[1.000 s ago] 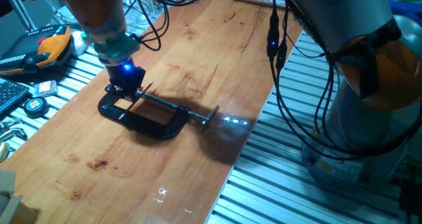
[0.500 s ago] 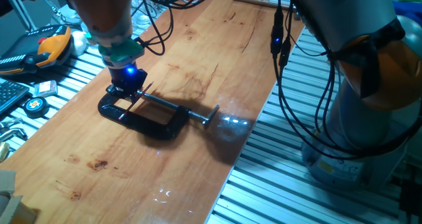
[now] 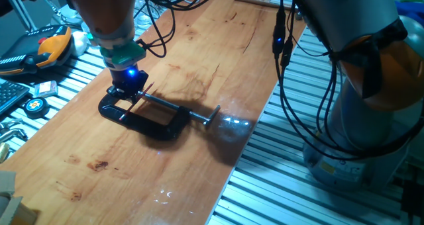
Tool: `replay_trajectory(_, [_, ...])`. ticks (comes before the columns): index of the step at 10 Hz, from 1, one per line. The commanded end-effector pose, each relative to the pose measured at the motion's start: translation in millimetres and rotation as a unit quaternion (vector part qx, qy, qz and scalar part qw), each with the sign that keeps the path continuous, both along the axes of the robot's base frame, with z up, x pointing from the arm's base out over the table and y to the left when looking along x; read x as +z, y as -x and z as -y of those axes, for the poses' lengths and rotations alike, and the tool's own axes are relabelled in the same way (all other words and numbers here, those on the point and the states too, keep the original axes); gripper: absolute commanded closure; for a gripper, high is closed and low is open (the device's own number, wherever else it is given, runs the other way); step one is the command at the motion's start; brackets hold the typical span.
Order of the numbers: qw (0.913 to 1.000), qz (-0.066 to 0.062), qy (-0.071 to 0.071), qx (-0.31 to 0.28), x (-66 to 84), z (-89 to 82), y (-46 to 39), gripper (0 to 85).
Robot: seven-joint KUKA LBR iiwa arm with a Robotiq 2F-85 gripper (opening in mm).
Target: Insert the pencil into the pencil sharpener
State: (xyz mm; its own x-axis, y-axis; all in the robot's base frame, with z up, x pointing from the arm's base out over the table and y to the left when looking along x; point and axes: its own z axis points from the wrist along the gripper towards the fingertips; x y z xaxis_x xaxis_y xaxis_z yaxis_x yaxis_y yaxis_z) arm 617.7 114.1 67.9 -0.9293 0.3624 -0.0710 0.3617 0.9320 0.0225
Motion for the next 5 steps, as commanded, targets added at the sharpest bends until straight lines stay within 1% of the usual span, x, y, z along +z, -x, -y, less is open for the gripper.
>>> replay_trajectory(1, [1.0, 0.0, 0.001, 0.0, -1.3, -0.2, -0.4, 85.0])
replay_trajectory(3, [1.0, -0.004, -0.001, 0.003, -3.2, 0.4, -1.2, 85.0])
replay_trajectory(5, [1.0, -0.005, -0.001, 0.003, -3.7, 0.1, -1.6, 85.0])
